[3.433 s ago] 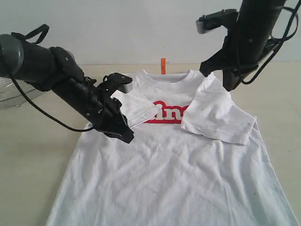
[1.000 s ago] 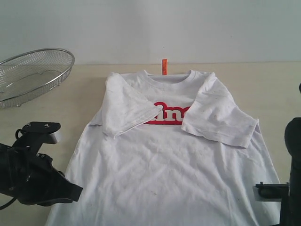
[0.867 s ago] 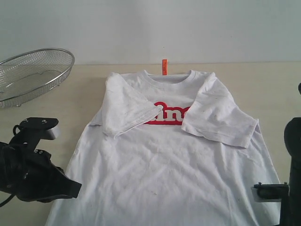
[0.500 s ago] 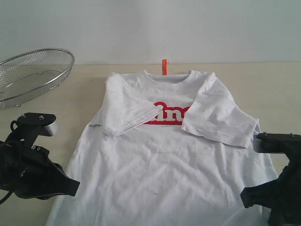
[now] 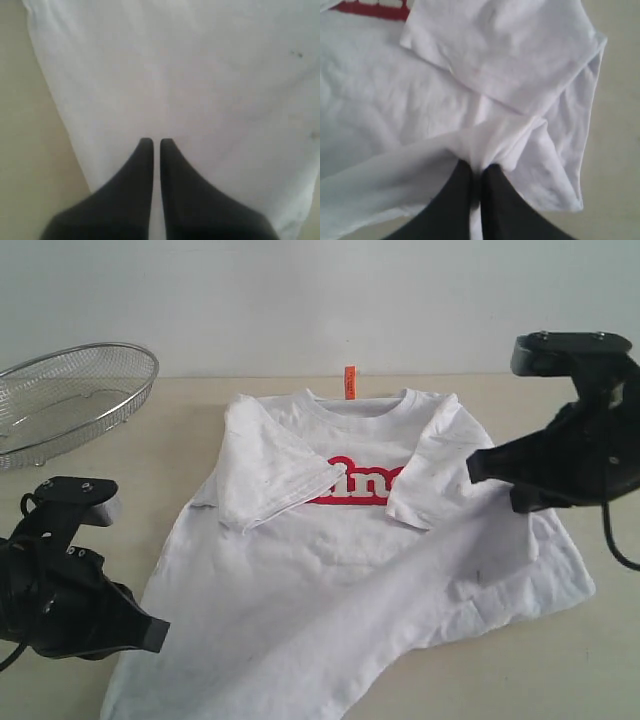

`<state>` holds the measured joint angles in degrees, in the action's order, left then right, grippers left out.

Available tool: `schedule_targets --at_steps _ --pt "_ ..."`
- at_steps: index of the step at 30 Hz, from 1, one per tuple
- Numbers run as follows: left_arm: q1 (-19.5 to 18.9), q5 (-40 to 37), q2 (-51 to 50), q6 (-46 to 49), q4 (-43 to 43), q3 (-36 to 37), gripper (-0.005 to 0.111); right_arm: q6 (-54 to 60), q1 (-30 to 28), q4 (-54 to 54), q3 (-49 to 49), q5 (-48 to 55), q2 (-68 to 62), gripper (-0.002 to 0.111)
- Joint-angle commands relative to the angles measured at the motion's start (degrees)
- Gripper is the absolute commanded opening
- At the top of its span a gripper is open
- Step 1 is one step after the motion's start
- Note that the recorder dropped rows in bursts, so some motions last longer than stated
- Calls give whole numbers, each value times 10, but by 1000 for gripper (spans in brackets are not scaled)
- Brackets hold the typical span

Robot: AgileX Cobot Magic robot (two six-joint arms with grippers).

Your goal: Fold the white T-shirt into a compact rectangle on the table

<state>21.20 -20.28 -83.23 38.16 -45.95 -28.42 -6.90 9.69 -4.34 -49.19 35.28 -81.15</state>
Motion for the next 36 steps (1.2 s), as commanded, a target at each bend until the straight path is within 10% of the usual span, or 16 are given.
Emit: schedule_targets --at_steps 1,20,36 --pt "1 -2 6 -4 3 2 5 -6 0 26 -63 -62 -84 0" --pt "1 -7 6 -4 3 2 5 -5 -73 25 -354 -43 -285 0" --pt "1 -36 6 -22 -2 2 5 -61 -89 92 -377 -104 -365 0"
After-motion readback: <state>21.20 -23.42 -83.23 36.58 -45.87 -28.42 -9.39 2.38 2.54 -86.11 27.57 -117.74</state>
